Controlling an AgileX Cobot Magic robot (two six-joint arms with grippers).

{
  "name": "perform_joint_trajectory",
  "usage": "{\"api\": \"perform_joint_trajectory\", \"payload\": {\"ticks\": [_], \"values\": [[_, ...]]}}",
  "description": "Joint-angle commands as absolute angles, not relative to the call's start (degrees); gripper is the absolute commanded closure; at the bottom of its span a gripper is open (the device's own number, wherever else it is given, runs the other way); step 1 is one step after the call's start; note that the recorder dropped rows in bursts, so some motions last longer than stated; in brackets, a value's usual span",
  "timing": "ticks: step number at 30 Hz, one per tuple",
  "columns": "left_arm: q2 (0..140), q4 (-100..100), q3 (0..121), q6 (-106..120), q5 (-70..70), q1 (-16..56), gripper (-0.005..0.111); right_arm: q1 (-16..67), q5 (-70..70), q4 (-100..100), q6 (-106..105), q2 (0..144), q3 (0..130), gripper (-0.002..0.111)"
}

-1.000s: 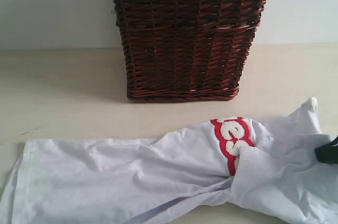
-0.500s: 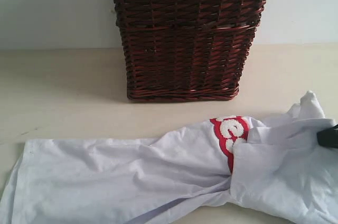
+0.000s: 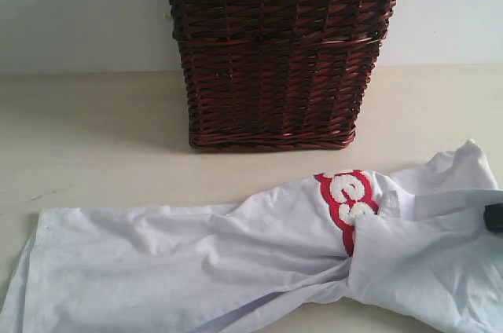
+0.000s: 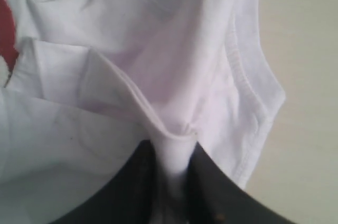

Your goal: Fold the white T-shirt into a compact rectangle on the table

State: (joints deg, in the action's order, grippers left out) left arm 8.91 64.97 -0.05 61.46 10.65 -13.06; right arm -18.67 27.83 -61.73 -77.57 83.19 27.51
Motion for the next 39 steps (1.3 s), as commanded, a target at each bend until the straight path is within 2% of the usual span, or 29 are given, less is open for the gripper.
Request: {"api": "perform_joint_trajectory", "payload": {"ticks": [1, 4, 6, 29, 32, 37, 38, 39], "values": [[8.66, 64.82, 0.0, 61.21, 10.81, -13.19, 0.107, -18.85, 23.71, -61.5, -77.54, 83.26, 27.27, 0.062], [8.66, 64.82, 0.0, 61.21, 10.81, -13.19, 0.107, -18.85, 20.67, -61.5, -74.31, 83.26, 27.27, 0.045], [8.66, 64.82, 0.0, 61.21, 10.81, -13.19, 0.107, -18.85, 19.4, -61.5, -72.64, 83.5, 27.27, 0.041], [8.66, 64.82, 0.0, 61.21, 10.81, -13.19, 0.107, -18.73, 20.21, -66.03, -70.58, 97.97, 27.27, 0.041], [8.66, 64.82, 0.0, 61.21, 10.81, -13.19, 0.107, -18.73, 22.22, -66.03, -71.58, 99.16, 27.27, 0.051], [8.66, 64.82, 0.0, 61.21, 10.81, -13.19, 0.107, -18.73, 30.12, -67.91, -78.06, 99.92, 27.27, 0.079], [8.66, 64.82, 0.0, 61.21, 10.81, -13.19, 0.107, -18.73, 32.27, -68.65, -79.74, 99.92, 27.27, 0.09], [8.66, 64.82, 0.0, 61.21, 10.81, -13.19, 0.107, -18.73, 32.69, -68.65, -79.86, 99.92, 27.27, 0.094]]}}
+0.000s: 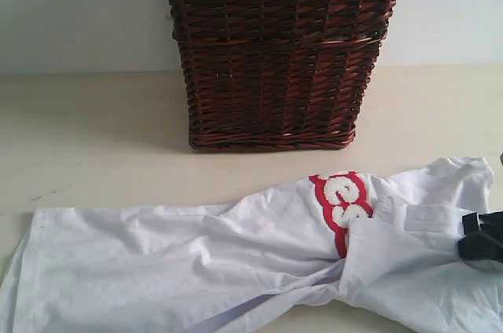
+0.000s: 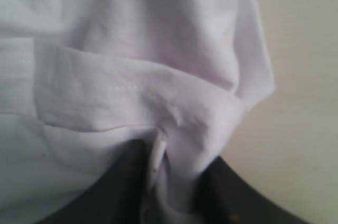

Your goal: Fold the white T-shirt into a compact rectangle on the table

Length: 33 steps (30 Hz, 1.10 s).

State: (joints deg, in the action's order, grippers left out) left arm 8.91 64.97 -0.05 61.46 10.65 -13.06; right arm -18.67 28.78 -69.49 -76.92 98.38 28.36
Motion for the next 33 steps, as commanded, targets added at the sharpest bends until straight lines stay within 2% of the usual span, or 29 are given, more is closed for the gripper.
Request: {"api": "perform_joint_trajectory", "payload": {"ticks": [1, 3, 11, 14, 22, 33], "values": [[8.66, 64.82, 0.0, 61.21, 10.81, -13.19, 0.107, -18.73, 32.94, -68.52, -80.89, 99.92, 27.27, 0.102], [8.66, 64.82, 0.0, 61.21, 10.81, -13.19, 0.107, -18.73, 32.95, -69.14, -83.21, 99.64, 27.27, 0.108], [8.66, 64.82, 0.0, 61.21, 10.81, -13.19, 0.107, -18.73, 40.93, -82.97, -101.06, 92.54, 27.27, 0.108], [8.66, 64.82, 0.0, 61.21, 10.81, -13.19, 0.107, -18.73, 40.34, -83.48, -101.06, 92.27, 27.27, 0.108], [8.66, 64.82, 0.0, 61.21, 10.81, -13.19, 0.107, -18.85, 26.72, -83.09, -100.81, 92.27, 27.27, 0.108], [8.66, 64.82, 0.0, 61.21, 10.81, -13.19, 0.107, -26.88, 31.61, -74.83, -96.6, 92.27, 27.27, 0.108]]}}
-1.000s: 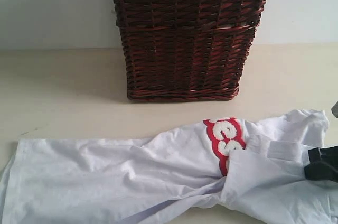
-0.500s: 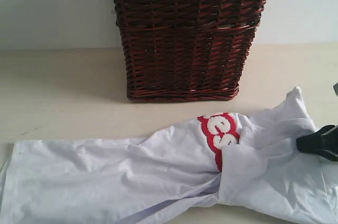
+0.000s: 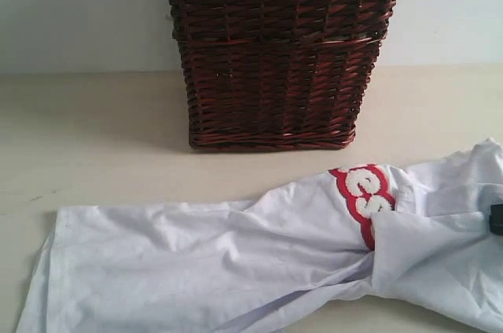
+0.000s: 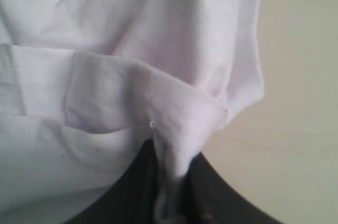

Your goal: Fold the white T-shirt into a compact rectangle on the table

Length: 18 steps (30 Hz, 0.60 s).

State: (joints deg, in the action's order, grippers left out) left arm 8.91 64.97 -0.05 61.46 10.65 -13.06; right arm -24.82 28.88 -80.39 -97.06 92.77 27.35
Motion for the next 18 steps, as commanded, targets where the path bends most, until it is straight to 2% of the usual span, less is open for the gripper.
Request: {"api": "perform_joint_trajectory", "payload": {"ticks": [1, 18], "values": [[8.66, 64.82, 0.0, 61.21, 10.81, -13.19, 0.107, -27.38, 31.8, -73.38, -95.9, 92.27, 27.27, 0.108], [8.66, 64.82, 0.0, 61.21, 10.81, -13.19, 0.107, -35.74, 34.14, -72.79, -94.4, 92.27, 30.6, 0.108]]}}
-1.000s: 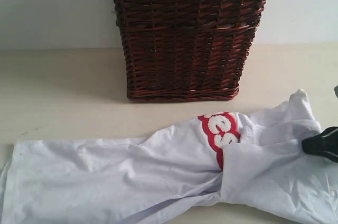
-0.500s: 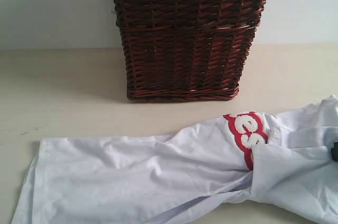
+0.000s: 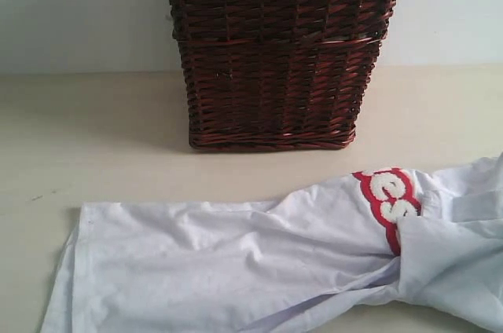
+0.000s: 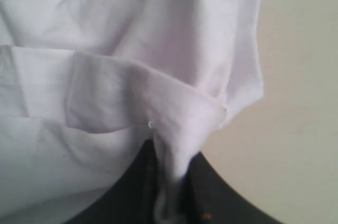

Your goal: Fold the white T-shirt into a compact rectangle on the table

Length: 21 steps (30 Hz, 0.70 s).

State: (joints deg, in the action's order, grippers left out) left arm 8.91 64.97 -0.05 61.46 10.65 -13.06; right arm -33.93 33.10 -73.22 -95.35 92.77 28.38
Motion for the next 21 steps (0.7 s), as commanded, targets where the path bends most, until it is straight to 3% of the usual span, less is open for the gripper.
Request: {"api": "perform_joint_trajectory", "payload": {"ticks": [1, 7, 21], "values": [[8.66, 64.82, 0.0, 61.21, 10.81, -13.19, 0.107, -36.01, 35.15, -71.51, -94.4, 92.27, 31.3, 0.108], [8.66, 64.82, 0.0, 61.21, 10.81, -13.19, 0.107, -36.15, 42.03, -63.62, -94.33, 93.49, 34.81, 0.108], [8.66, 64.82, 0.0, 61.21, 10.81, -13.19, 0.107, -36.15, 41.32, -62.61, -91.16, 94.48, 35.28, 0.108]]}}
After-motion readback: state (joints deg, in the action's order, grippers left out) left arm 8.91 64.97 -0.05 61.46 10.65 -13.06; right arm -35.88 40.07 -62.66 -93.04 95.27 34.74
